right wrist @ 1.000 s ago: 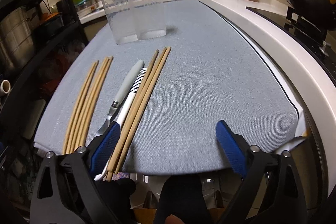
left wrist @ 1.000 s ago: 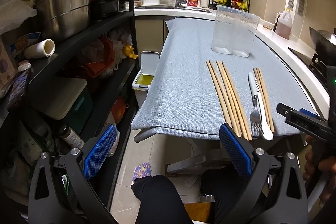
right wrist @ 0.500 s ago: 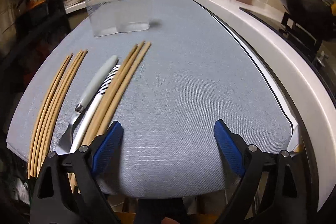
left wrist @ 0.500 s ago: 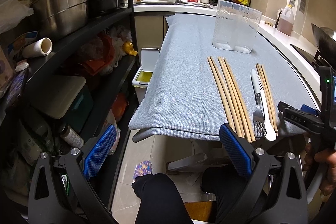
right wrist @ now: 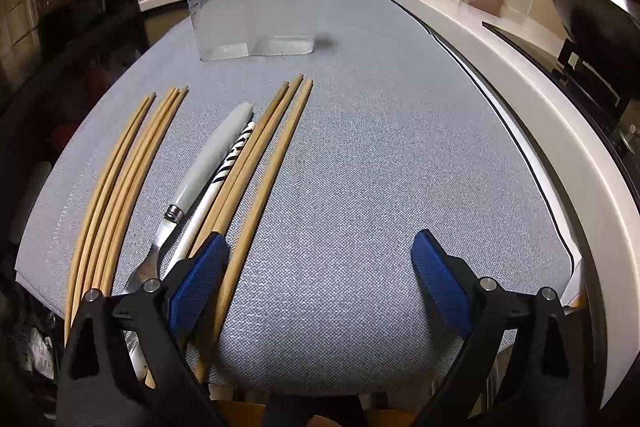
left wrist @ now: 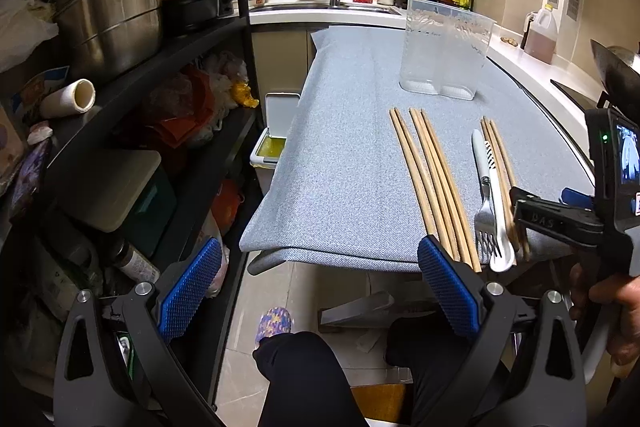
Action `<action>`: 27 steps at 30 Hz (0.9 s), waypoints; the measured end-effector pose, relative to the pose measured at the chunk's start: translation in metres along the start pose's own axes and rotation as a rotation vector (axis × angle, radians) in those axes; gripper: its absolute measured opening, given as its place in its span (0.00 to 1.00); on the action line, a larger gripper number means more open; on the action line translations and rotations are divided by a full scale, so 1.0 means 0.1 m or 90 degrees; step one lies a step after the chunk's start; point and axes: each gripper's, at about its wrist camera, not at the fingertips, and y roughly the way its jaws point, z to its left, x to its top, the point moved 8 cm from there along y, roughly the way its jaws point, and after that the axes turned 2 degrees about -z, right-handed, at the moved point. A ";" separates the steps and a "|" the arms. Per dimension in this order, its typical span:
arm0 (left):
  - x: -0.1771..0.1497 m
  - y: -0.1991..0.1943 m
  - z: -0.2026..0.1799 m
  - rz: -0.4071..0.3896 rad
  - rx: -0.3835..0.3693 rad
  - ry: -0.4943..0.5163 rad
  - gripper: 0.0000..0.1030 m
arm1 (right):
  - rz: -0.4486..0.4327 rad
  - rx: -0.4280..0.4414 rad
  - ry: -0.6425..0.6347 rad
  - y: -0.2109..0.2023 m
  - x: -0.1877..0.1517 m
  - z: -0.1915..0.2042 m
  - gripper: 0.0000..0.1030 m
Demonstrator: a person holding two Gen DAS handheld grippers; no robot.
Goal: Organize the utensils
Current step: 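Close the right tool on one wooden chopstick while the left tool grasps another chopstick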
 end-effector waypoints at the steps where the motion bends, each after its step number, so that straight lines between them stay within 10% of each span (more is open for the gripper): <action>1: 0.00 0.00 0.00 -0.001 -0.001 -0.001 0.93 | 0.000 0.003 0.010 -0.02 -0.02 -0.05 0.89; 13: -0.10 0.27 -0.38 -0.027 -0.055 0.027 0.92 | -0.075 0.005 0.034 -0.17 -0.25 -0.46 0.94; 27: -0.15 0.58 -0.56 -0.036 -0.055 0.057 0.68 | -0.127 0.025 0.016 -0.23 -0.26 -0.38 0.79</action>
